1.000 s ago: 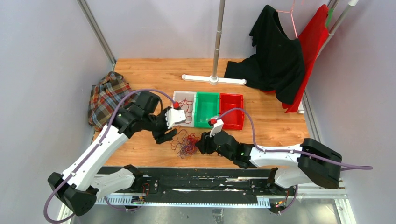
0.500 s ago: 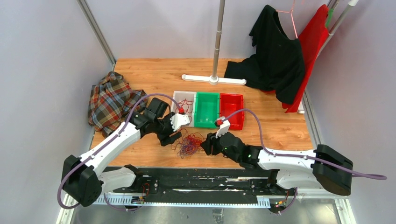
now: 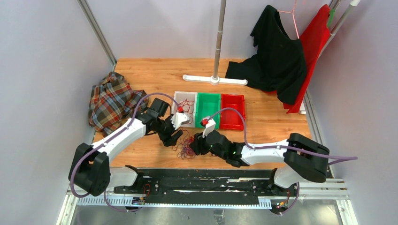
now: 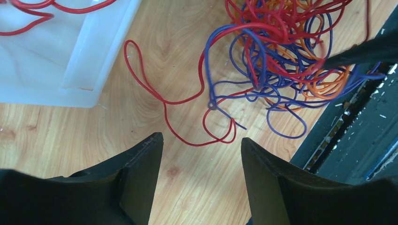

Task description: Untangle the cables

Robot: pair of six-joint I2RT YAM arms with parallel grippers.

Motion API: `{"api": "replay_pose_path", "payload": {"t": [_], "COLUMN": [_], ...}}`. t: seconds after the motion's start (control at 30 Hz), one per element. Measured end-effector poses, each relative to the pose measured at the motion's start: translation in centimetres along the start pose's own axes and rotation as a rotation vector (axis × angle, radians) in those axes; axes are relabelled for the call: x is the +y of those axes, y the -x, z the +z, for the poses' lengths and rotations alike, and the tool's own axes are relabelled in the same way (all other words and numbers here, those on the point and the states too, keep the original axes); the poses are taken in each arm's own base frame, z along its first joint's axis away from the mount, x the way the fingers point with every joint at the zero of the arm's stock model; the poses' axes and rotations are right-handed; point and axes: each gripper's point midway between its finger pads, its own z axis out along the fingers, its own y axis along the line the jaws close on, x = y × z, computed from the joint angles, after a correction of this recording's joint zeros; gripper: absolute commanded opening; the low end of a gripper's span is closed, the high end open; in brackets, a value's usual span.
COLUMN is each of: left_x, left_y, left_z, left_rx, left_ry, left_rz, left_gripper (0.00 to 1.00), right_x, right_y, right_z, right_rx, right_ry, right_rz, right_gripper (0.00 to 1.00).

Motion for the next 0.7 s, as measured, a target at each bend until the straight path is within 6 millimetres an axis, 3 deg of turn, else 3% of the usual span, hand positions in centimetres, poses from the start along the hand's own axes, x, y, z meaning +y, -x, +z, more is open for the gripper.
{"api": "replay_pose_path", "payload": {"t": [0.3, 0.57, 0.7], "left_x": [-1.0, -1.5, -3.1], "left_y": [-0.8, 0.3, 1.1], "left_z": [1.3, 2.0, 2.2], "left_rx": [0.007, -0.017, -0.034], "left_ry": [-0.069, -0.130, -0.203], "left_rz": [0.003, 0.002, 0.064], "left_gripper": [0.66, 0.66, 0.66], "right_x": [-2.7, -2.8, -2.8], "right_y": [-4.5, -4.8, -4.7], "right_z": [-0.7, -1.0, -1.0], "right_rx": [0.077, 0.073, 0.072], "right_ry": [-0.047, -0.044, -0.044], "right_rz": [0.019, 0.031, 0.037], "right_gripper": [0.37, 0.35, 0.33]}}
